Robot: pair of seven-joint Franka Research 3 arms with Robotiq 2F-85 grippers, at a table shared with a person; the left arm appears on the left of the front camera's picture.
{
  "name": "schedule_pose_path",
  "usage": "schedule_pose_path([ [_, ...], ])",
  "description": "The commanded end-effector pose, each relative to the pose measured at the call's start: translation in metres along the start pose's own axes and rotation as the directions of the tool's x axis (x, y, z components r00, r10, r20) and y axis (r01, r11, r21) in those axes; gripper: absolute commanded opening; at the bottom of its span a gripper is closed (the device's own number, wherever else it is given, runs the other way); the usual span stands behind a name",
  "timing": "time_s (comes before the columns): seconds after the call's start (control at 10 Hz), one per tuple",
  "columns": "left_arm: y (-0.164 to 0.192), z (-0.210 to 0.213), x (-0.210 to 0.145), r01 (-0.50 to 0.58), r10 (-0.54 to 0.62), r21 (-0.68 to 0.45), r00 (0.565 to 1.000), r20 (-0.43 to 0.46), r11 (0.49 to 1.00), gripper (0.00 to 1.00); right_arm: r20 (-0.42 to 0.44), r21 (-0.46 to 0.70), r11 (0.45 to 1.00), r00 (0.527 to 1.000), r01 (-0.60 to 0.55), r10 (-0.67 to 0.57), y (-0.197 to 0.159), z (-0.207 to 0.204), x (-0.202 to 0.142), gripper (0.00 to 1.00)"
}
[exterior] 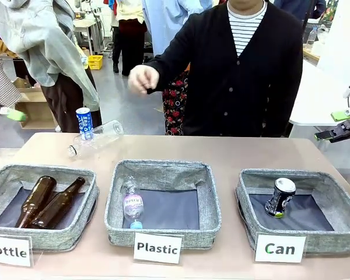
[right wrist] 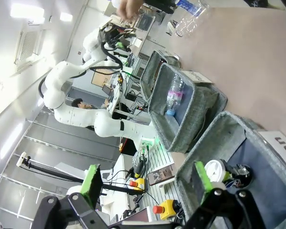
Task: Sort the can waste into the basket.
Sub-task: Pick up the can waste from the table and place it in the right Fabric basket.
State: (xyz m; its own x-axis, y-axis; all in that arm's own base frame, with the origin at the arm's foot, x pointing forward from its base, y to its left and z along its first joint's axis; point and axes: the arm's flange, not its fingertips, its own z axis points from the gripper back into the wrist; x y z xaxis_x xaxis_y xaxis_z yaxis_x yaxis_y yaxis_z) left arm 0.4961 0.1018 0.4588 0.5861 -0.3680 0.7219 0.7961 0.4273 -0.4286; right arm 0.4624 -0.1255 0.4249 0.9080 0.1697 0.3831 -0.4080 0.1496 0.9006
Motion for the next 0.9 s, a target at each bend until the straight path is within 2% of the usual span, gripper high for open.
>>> schedule_pose_path([
  [0.0, 0.037, -0.020, 0.017, 0.034, -0.032, 0.018, 0.996, -0.083, 0.999, 1.00, -0.011, 0.000, 1.000, 1.000, -0.013, 0.013, 0.001, 0.003, 0.001, 1.00],
  [0.1, 0.053, -0.034, 0.016, 0.029, -0.026, 0.032, 0.995, -0.098, 0.999, 1.00, -0.011, 0.000, 1.000, 1.000, -0.013, 0.013, 0.001, 0.003, 0.001, 1.00],
  [0.2, 0.069, -0.038, 0.009, 0.027, -0.026, 0.048, 0.999, -0.024, 0.998, 1.00, -0.011, 0.000, 1.000, 1.000, -0.013, 0.013, 0.001, 0.003, 0.001, 1.00],
  [0.3, 0.073, -0.032, 0.005, -0.033, 0.032, 0.025, 0.999, 0.027, 0.999, 1.00, -0.011, 0.000, 1.000, 1.000, -0.013, 0.013, 0.001, 0.003, 0.001, 1.00],
  [0.4, 0.058, -0.050, 0.016, 0.020, -0.018, 0.027, 0.997, -0.072, 0.999, 1.00, -0.011, 0.000, 1.000, 1.000, -0.013, 0.013, 0.001, 0.003, 0.001, 1.00],
  [0.8, 0.058, -0.050, 0.016, 0.020, -0.018, 0.027, 0.997, -0.072, 0.999, 1.00, -0.011, 0.000, 1.000, 1.000, -0.013, 0.013, 0.001, 0.003, 0.001, 1.00],
])
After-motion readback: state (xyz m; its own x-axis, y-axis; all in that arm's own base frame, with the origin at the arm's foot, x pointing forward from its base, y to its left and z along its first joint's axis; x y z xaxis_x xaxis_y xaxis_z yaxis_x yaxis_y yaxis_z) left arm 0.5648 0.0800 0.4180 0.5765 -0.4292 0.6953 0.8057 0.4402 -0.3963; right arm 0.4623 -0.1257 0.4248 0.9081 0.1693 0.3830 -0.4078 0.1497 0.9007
